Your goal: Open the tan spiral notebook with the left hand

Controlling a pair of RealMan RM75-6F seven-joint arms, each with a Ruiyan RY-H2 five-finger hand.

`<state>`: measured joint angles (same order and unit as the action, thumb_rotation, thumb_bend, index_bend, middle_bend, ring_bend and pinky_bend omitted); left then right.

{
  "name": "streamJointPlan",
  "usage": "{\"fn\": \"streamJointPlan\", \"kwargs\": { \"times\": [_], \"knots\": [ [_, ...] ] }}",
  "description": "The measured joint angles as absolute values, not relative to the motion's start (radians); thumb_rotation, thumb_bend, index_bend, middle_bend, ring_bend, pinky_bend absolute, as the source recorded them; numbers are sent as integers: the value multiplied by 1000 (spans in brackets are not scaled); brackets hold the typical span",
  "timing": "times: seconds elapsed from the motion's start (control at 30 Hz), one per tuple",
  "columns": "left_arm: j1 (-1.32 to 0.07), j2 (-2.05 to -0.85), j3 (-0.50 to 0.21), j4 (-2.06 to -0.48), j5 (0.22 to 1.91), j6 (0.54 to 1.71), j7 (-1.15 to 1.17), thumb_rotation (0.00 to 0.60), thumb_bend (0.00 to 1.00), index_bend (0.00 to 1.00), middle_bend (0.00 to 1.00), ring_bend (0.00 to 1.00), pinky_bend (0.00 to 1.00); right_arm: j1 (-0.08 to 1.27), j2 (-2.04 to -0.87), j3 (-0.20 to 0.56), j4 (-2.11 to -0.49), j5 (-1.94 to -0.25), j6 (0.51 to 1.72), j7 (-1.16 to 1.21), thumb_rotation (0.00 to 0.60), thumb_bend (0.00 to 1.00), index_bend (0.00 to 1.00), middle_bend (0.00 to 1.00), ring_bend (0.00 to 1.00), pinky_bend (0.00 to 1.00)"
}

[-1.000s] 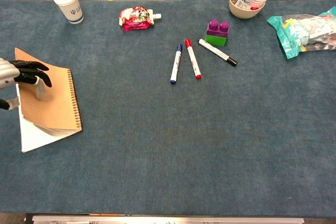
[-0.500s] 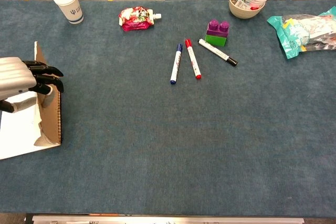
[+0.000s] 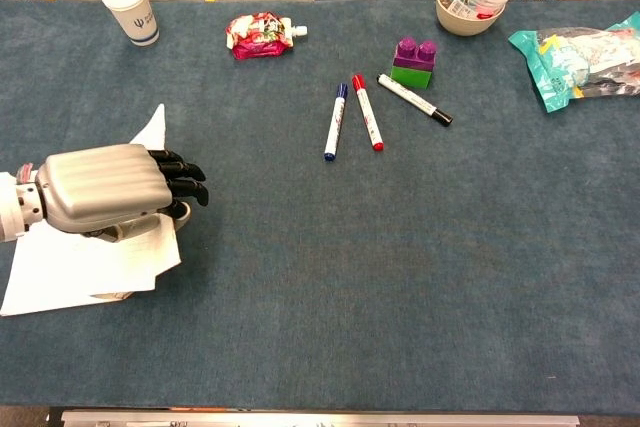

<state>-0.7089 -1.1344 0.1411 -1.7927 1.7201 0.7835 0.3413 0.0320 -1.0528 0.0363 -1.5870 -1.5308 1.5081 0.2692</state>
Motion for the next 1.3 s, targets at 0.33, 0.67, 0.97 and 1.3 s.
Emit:
{"fn": "streamJointPlan", "kwargs": {
  "times": [0.33,0.67,0.97,1.3],
  "knots": [
    [-721,-1223,85,-1829,1527,702,462,600,547,234,165,96,206,28,-1058,38,-1566,-1526,1508,294,600,394,363,373,235,291],
    [-751,-1278,60,-1861,1366,665,531,600,547,163,143,79,206,25,-1061,39,-1555,-1528,1511,308,600,394,363,373,235,291],
    [-784,-1324,44,-1860,1265,651,513,600,547,129,128,79,206,16,-1059,39,-1547,-1526,1521,322,600,394,363,373,235,291],
    [-785,-1332,37,-1868,1255,711,467,600,547,120,126,78,206,17,-1054,40,-1547,-1528,1517,327,600,395,363,373,235,291]
  ]
}}
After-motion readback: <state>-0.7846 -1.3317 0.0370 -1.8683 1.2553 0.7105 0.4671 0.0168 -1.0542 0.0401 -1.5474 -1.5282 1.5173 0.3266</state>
